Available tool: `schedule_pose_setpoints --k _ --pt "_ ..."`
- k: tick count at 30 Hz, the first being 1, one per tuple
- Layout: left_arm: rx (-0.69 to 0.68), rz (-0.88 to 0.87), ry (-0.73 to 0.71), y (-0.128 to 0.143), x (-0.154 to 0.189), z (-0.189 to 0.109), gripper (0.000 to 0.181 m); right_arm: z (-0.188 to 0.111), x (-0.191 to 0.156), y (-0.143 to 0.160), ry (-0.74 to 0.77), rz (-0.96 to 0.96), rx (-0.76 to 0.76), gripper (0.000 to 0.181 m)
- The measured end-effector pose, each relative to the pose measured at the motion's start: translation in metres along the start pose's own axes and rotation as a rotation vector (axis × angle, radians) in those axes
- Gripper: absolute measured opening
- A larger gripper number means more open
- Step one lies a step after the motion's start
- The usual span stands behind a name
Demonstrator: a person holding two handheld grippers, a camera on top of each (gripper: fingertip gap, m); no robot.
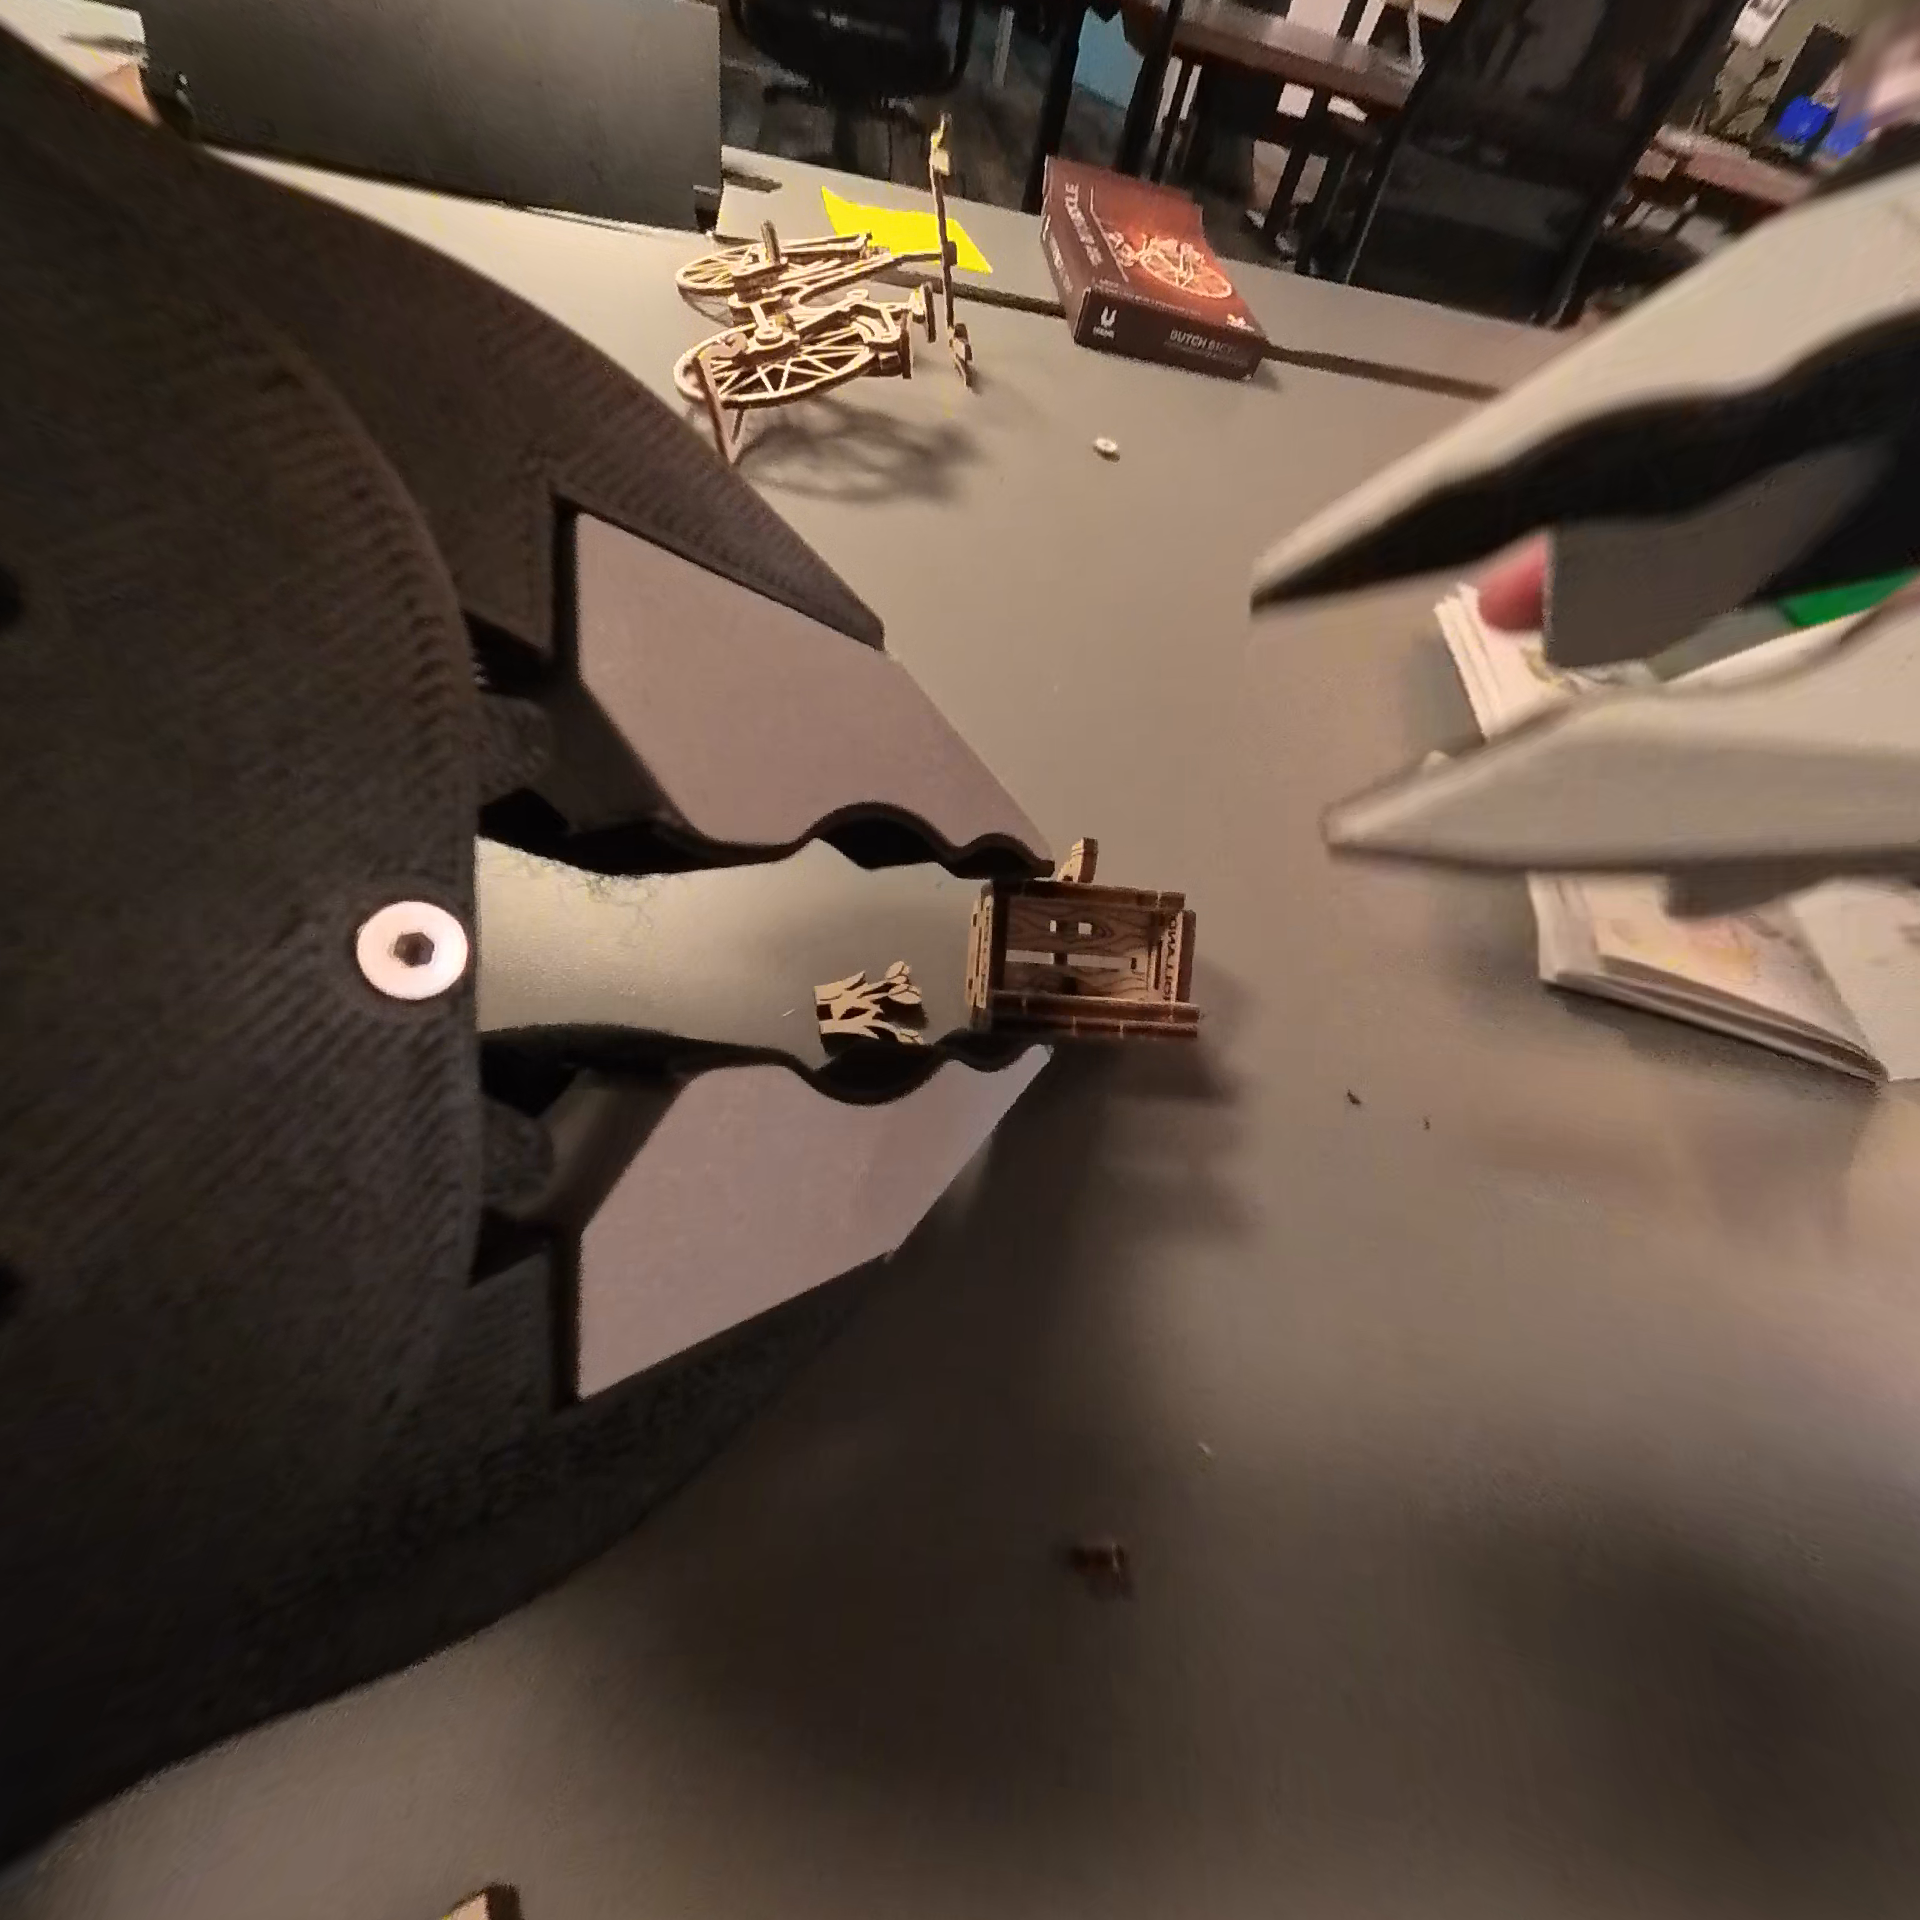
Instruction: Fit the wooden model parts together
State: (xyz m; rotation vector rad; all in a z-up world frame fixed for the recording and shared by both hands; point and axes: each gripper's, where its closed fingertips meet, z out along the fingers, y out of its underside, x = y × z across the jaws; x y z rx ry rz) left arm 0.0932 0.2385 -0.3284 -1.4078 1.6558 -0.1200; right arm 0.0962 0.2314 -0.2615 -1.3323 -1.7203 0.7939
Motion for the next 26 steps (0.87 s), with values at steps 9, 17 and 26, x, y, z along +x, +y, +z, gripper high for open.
schedule_pose_setpoints --k 9,17,26 --pt "0.014 -0.002 -0.013 -0.001 -0.001 0.001 0.027 -0.042 0.09 -0.034 0.824 -0.171 0.416 0.021" --pt "0.012 -0.099 0.014 0.002 -0.002 0.001 0.027 -0.013 0.103 0.0 0.95 -0.346 0.167 0.004" --pt "0.031 -0.218 0.053 0.003 -0.005 0.002 0.026 0.007 0.095 0.004 0.911 -0.545 0.046 0.0"
